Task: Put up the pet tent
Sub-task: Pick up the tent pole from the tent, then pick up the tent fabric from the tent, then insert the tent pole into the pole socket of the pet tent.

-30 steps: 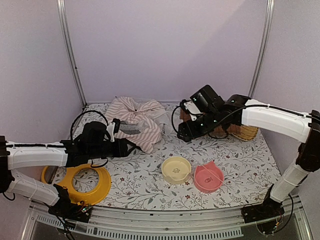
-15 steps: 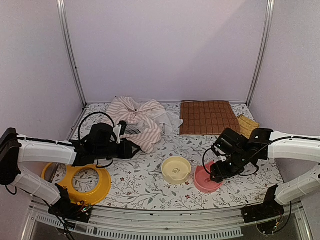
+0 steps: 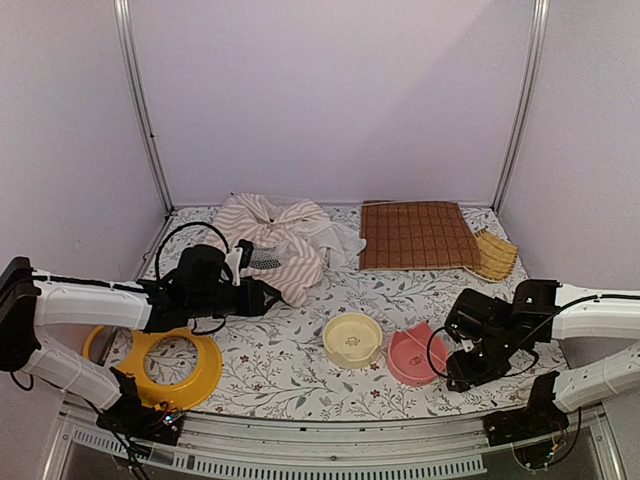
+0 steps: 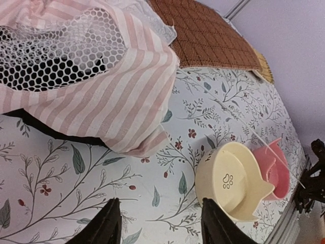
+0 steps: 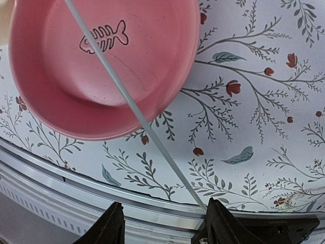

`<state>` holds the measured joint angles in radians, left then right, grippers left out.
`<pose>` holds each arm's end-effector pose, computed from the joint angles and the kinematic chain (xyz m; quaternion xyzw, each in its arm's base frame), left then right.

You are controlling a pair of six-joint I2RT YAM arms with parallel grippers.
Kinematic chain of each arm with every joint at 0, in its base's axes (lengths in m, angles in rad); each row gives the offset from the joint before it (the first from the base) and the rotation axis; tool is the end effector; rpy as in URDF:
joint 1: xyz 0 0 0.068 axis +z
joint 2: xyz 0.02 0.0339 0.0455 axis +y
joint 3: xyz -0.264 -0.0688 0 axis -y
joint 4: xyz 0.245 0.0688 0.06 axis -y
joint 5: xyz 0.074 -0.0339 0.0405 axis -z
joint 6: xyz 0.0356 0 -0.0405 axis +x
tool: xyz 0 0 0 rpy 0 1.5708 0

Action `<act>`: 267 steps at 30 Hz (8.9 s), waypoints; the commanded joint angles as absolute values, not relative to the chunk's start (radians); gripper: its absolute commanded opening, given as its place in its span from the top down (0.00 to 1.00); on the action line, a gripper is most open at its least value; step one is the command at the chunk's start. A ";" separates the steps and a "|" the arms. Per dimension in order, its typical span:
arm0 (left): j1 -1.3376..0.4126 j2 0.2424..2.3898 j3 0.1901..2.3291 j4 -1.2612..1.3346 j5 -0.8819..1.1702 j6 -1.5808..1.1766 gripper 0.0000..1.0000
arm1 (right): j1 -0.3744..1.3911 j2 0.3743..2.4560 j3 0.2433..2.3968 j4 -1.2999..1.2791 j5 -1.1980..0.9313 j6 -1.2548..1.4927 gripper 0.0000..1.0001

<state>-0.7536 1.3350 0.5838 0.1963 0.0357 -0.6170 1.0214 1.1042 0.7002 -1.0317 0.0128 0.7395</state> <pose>0.1971 -0.1867 0.1891 0.0683 0.8710 -0.3199 0.3666 0.0865 0.1404 0.1995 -0.1397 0.9879 0.0480 0.0479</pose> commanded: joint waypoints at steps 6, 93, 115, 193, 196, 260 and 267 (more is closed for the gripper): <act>-0.759 1.289 0.584 0.187 0.022 -0.600 0.48 | 1.046 1.195 0.702 -1.038 0.023 0.757 0.52; -1.017 1.955 0.808 0.411 -0.660 -0.169 0.46 | 1.129 1.248 0.972 -1.091 -0.065 0.671 1.00; -1.043 1.767 0.642 0.807 -0.719 0.050 1.00 | 1.153 1.242 1.055 -0.978 -0.116 0.666 1.00; -1.569 1.570 0.695 0.235 -0.362 -0.160 1.00 | 1.142 1.366 0.769 0.199 0.152 0.786 1.00; -1.562 1.507 0.660 0.291 -0.345 -0.175 1.00 | 1.142 1.345 0.794 0.197 0.128 0.795 1.00; -1.299 1.370 0.595 0.411 0.000 -0.440 1.00 | 1.164 1.332 0.846 0.307 0.121 0.896 1.00; -1.283 1.352 0.612 0.421 0.029 -0.446 1.00 | 1.165 1.340 0.838 0.319 0.118 0.897 1.00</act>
<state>-1.3067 1.3823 0.6056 0.3771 -0.0025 -0.4294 1.1652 1.3548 0.8177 0.2695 0.0959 0.9234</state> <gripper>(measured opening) 0.004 0.009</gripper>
